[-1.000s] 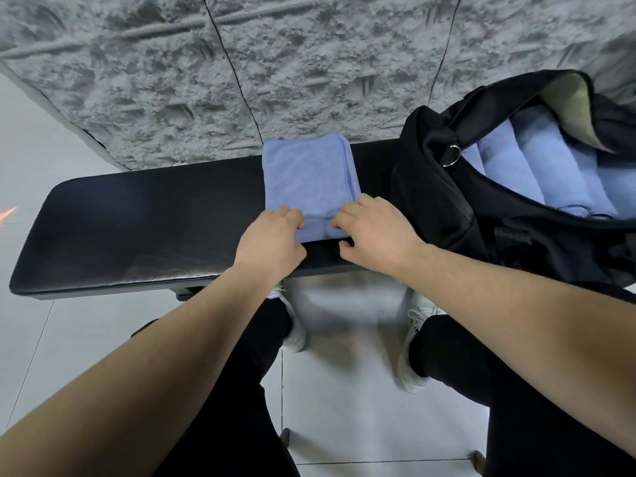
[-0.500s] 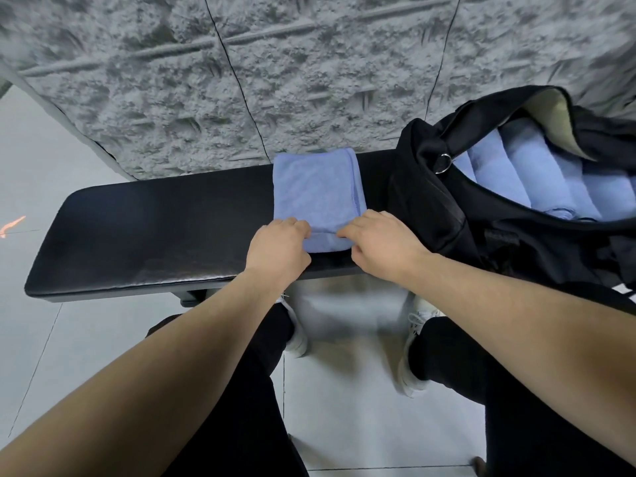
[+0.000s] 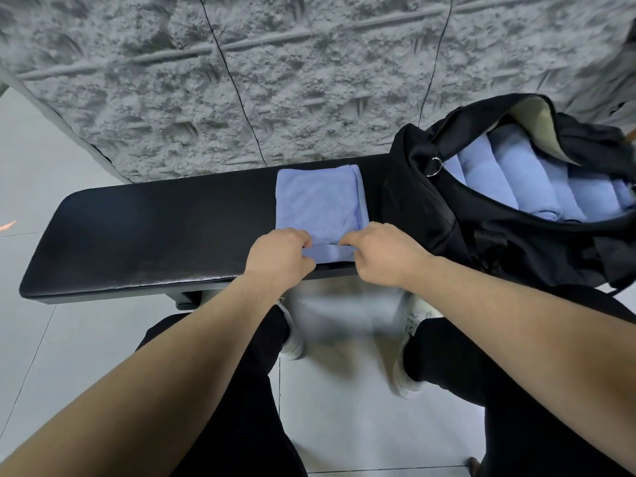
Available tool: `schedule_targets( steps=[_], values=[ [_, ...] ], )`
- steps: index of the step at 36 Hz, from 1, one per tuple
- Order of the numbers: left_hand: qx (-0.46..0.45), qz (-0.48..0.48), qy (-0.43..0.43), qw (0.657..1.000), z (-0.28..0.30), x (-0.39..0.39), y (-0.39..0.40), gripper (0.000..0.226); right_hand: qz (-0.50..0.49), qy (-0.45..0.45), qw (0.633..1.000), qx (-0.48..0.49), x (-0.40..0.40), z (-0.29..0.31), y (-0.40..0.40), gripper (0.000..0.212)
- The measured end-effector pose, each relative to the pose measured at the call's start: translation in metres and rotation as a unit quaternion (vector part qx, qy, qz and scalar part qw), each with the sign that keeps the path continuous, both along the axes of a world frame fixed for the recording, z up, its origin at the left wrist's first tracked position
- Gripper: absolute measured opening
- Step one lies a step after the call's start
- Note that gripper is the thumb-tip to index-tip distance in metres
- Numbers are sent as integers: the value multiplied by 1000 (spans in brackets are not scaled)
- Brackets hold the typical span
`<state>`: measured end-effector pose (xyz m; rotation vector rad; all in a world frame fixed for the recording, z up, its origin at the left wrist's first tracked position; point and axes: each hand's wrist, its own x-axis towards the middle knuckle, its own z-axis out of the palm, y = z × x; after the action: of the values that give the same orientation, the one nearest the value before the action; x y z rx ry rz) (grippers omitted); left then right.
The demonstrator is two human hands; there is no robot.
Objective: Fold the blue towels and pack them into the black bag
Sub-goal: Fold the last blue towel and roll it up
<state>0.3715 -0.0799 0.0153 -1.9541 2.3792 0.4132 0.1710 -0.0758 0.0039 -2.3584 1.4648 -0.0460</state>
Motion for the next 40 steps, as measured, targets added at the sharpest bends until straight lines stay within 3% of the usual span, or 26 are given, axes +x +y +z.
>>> schedule_targets(
  steps=[7, 11, 18, 24, 34, 37, 40],
  values=[
    [10, 12, 33, 999, -6, 1, -7, 34, -39, -19, 999, -3, 5, -4, -8, 42],
    [7, 17, 42, 999, -10, 2, -12, 31, -36, -6, 999, -24, 8, -5, -11, 34],
    [5, 10, 63, 998, -13, 4, -17, 28, 22, -6, 987, -156, 5, -15, -20, 23],
    [-4, 20, 76, 997, -15, 4, -17, 26, 1, 54, 990, -127, 11, -16, -19, 27],
    [-26, 51, 135, 989, -15, 3, -19, 20, -63, 68, 988, -124, 13, -21, -19, 26],
    [-35, 50, 109, 992, -15, 1, -19, 18, -72, 40, 982, -172, 14, -21, -21, 30],
    [-84, 42, 41, 995, -15, -1, -20, 19, -63, 50, 987, -136, 14, -17, -25, 26]
  ],
)
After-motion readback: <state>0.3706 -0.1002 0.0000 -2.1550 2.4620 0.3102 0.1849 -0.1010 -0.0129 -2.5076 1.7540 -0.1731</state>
